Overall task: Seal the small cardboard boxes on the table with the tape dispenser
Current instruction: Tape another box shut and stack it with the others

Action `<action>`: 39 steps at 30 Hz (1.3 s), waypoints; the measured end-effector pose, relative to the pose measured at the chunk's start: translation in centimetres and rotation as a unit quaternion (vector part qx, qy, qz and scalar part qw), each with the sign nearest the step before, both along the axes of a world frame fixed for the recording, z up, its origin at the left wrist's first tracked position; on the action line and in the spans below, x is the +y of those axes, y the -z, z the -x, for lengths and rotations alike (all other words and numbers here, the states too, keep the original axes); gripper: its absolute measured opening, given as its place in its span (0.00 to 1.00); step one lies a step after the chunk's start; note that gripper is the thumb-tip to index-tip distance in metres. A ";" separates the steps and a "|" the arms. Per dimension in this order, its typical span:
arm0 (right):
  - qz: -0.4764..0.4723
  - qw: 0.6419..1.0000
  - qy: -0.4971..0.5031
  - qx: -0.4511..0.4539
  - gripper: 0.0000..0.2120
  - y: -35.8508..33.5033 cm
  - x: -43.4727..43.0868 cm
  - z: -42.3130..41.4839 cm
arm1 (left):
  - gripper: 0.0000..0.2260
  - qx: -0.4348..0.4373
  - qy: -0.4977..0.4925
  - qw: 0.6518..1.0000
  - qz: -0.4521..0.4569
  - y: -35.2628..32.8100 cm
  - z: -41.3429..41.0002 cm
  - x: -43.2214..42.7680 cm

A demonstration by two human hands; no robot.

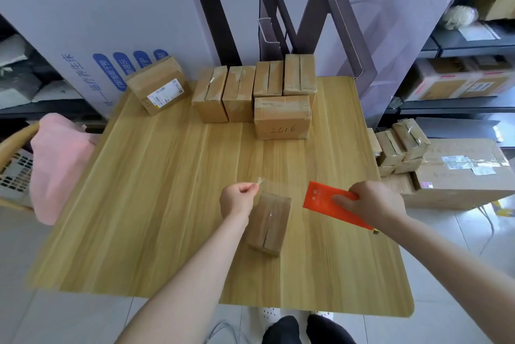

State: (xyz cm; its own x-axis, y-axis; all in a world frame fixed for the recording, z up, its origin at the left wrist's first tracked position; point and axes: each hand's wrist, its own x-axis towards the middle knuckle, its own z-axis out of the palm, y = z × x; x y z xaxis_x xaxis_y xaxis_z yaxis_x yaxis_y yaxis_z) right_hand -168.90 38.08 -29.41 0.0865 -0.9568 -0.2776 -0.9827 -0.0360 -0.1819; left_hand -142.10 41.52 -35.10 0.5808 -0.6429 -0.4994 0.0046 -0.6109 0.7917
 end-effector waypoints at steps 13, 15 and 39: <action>-0.024 0.995 -0.050 0.081 0.20 3.8 -2.4 -3.5 | 0.05 -0.067 0.011 0.996 -0.050 5.5 0.3 -0.9; -0.022 0.995 -0.055 0.079 0.20 4.3 -2.6 -4.1 | 0.08 -0.079 0.017 0.995 -0.054 6.2 0.8 -0.7; -0.034 0.976 -0.157 0.148 0.10 4.9 -3.3 -11.0 | 0.09 -0.119 0.027 0.991 0.063 8.4 4.7 3.6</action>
